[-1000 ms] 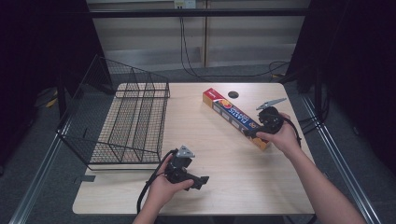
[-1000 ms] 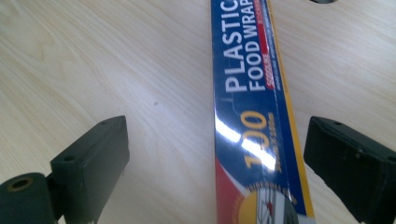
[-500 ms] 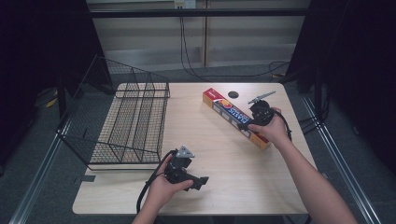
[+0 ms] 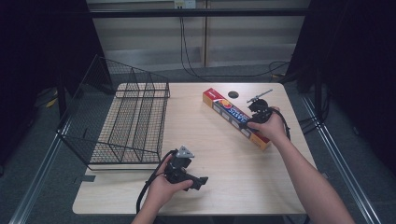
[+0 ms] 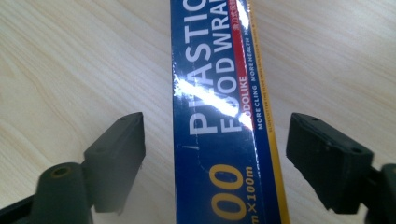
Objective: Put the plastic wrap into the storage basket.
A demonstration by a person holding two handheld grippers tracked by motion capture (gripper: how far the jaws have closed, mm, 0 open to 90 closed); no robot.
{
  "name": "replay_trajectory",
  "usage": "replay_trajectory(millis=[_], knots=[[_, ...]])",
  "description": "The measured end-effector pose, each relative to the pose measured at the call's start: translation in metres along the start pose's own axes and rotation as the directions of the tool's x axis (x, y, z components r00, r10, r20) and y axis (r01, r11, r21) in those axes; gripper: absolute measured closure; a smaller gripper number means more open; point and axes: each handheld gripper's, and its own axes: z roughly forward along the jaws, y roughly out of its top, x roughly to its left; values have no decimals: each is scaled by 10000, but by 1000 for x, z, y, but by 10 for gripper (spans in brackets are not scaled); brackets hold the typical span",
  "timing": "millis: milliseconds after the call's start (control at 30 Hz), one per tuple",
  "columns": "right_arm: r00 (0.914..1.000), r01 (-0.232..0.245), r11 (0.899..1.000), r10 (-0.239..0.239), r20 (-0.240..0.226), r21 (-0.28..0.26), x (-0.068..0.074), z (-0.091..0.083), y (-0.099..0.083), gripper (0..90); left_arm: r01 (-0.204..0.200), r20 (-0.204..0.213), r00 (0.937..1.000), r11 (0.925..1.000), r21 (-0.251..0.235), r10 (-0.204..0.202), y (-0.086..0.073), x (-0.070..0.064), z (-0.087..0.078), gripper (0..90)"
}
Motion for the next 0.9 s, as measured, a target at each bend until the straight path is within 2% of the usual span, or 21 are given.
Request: replay_trajectory(millis=[200, 267, 433, 700, 900], knots=[[9998, -204, 9996, 203, 46, 200, 0, 1, 3, 248, 22, 15, 10000, 9999, -117, -21, -1, 0, 1, 24], [10000, -73, 9998, 72, 35, 203, 0, 2, 2, 284, 36, 3, 10000, 9999, -97, -36, -1, 0, 0, 25], [9999, -126, 9997, 127, -22, 201, 1, 4, 3, 281, -5, 8, 10000, 10000, -65, 5, -2, 0, 1, 25], [9998, -13, 9987, 2, 216, 513, 2, 9, 3, 320, 14, 17, 10000, 9999, -112, -14, -1, 0, 1, 25], [9992, 91, 9979, -115, 374, 647, 1, 10, 3, 392, -1, -8, 10000, 10000, -77, 1, -1, 0, 1, 25]])
